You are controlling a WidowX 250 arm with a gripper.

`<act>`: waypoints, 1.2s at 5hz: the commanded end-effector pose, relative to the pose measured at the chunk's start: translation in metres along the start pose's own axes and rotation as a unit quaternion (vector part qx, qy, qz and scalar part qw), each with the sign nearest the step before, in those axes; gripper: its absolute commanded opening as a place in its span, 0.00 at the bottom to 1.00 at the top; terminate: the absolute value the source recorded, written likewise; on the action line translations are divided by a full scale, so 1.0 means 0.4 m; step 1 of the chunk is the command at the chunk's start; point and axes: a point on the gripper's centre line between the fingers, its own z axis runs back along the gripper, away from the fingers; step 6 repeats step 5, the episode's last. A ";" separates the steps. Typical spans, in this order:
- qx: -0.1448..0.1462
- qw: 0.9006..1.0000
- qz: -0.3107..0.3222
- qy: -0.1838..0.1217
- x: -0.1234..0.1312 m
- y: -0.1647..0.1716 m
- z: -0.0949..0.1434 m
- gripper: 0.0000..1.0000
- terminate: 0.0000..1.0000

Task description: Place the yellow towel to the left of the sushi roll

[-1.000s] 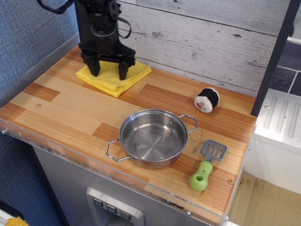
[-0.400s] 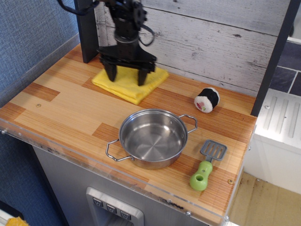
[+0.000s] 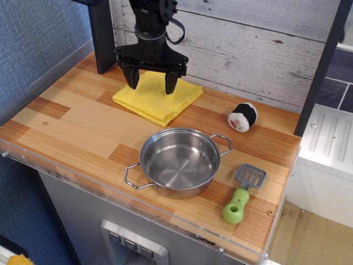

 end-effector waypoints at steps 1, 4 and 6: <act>0.000 0.999 0.003 -0.054 0.007 -0.006 0.124 1.00 0.00; 0.009 0.996 -0.005 -0.084 -0.012 -0.023 0.172 1.00 0.00; 0.009 0.996 -0.005 -0.084 -0.012 -0.023 0.172 1.00 1.00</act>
